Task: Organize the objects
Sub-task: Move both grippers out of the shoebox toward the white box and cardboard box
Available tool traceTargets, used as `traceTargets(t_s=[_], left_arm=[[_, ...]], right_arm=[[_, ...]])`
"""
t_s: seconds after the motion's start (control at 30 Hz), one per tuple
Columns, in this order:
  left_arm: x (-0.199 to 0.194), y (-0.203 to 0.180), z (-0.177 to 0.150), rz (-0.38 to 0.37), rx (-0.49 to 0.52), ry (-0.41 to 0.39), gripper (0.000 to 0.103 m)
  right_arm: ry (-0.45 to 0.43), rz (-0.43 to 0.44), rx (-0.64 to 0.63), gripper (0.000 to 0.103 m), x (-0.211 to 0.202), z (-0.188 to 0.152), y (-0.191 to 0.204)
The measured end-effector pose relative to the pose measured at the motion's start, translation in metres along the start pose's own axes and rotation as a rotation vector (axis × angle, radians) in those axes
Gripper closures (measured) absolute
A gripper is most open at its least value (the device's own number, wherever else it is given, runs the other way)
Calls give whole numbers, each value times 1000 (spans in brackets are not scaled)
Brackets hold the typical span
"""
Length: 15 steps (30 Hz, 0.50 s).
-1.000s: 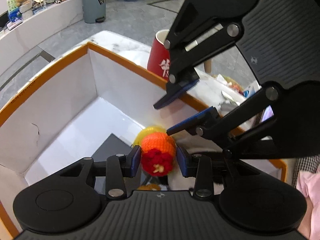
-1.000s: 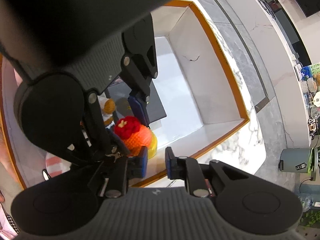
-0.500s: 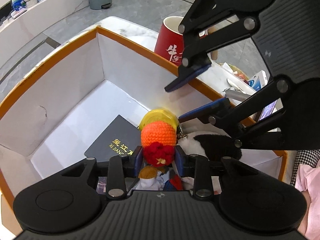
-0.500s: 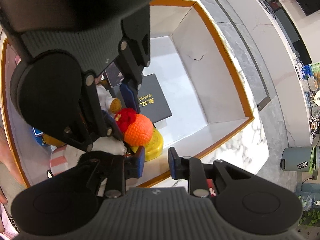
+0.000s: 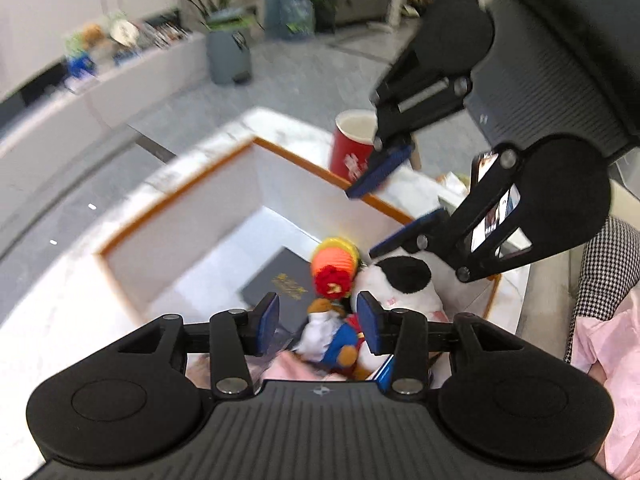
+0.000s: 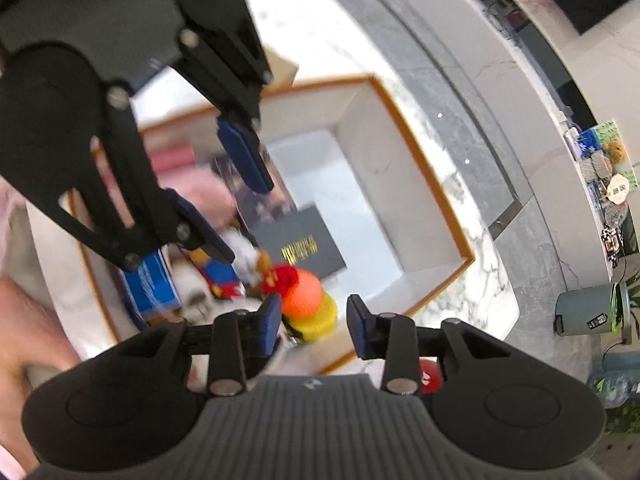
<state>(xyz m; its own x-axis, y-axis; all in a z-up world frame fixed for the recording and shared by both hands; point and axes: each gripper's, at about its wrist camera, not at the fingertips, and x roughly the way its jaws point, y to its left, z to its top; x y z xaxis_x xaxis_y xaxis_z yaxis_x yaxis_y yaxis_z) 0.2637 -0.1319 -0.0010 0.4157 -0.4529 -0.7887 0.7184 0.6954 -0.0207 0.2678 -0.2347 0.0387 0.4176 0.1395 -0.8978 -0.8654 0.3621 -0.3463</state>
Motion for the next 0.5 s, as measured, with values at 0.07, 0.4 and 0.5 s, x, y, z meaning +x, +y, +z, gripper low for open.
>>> traceTargets(t_s=[0.07,0.4,0.5], left_arm=[[-27,3,-8,35,-23,-41,53],[-123,37,-79,268,-161,-155,53],[-143,55,-101,315,-207,-145,53]], right_arm=[[-42,0,44,64,-11,22,8],[-233,-5,238,57,-48,57,36],[-269,31,265,56,-12,86,42]])
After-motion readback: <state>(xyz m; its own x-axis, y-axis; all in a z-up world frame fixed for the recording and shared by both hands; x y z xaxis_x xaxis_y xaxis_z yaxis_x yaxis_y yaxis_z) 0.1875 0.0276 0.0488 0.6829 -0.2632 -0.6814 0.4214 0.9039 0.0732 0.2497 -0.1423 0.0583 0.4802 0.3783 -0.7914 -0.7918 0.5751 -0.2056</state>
